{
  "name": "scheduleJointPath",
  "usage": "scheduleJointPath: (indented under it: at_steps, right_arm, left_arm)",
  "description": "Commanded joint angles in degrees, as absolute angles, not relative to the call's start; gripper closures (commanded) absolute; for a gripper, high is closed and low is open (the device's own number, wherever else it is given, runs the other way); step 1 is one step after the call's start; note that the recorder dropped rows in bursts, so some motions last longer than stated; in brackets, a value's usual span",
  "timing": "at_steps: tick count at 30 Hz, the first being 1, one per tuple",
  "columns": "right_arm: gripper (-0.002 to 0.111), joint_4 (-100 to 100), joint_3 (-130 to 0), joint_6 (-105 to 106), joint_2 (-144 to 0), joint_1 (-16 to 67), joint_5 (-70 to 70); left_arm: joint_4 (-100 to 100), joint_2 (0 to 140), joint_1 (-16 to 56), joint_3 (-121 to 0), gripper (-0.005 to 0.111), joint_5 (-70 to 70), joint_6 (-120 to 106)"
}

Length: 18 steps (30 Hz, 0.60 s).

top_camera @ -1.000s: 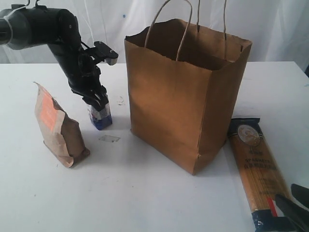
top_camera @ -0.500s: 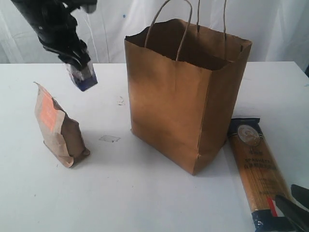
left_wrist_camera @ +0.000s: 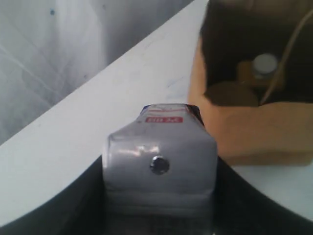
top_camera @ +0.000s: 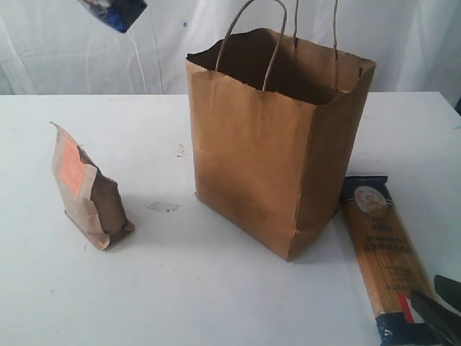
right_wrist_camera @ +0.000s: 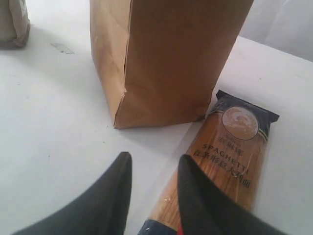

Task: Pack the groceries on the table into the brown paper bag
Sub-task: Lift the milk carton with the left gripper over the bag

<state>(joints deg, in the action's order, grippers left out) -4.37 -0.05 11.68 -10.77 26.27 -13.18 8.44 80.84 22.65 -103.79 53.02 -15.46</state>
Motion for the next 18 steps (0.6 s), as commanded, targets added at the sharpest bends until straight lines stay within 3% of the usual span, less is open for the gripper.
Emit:
scheduleJointPath:
  at_steps: [1,8,18]
  right_arm:
    - [0.077,-4.3,0.0,11.8,-10.3,26.0,-12.8]
    - [0.077,-4.3,0.0,11.8,-3.6,26.0,-12.8]
    - [0.077,-4.4,0.0,11.8,0.0,26.0,-12.8]
  left_arm:
    - [22.2,76.2,22.4,-104.0,0.107,53.1,-18.8]
    - [44.2,75.5,23.1,-103.8,0.107,57.4,-33.8]
    - [40.2,81.6,35.1,-103.8,0.107,52.3,-34.4]
